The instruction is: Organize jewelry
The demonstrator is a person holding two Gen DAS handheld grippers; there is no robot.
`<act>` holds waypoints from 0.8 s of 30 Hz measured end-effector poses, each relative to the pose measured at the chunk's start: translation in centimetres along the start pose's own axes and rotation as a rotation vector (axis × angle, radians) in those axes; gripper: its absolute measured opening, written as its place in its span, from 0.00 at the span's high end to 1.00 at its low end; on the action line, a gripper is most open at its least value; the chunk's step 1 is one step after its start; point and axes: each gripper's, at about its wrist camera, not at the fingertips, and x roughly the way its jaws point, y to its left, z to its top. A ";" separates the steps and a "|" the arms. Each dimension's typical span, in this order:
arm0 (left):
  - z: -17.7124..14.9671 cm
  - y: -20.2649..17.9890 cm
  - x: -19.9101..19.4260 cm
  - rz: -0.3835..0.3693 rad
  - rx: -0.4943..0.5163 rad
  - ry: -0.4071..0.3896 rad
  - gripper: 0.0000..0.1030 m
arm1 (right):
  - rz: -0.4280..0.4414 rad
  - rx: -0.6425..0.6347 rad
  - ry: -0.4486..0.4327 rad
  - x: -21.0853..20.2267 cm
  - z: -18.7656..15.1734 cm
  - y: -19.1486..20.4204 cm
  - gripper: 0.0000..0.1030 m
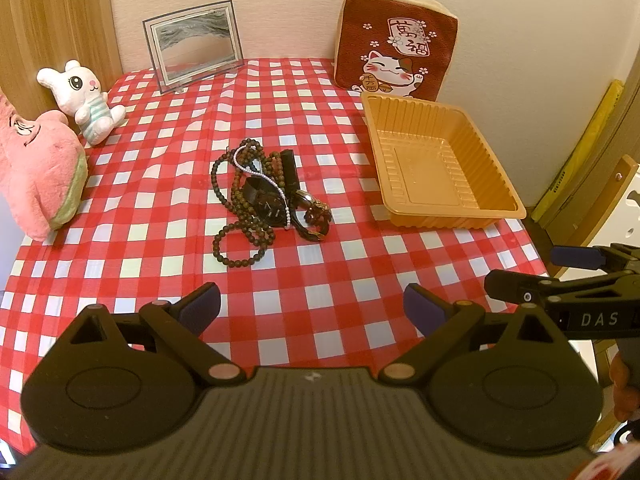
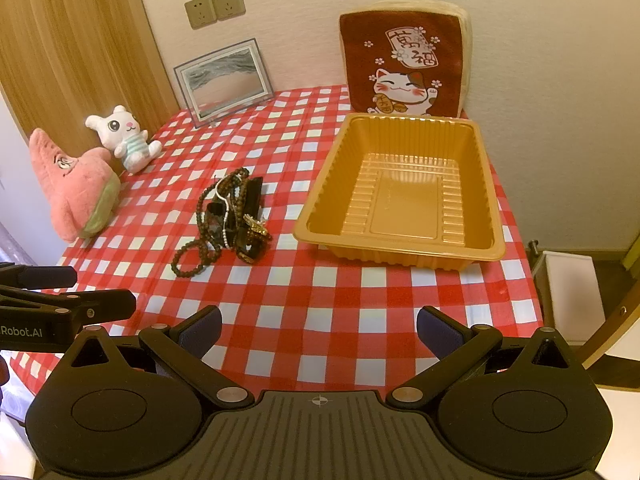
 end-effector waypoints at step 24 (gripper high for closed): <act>0.5 0.0 0.7 0.030 0.001 -0.014 0.08 | 0.045 0.026 -0.312 -2.9 0.4 -3.6 0.00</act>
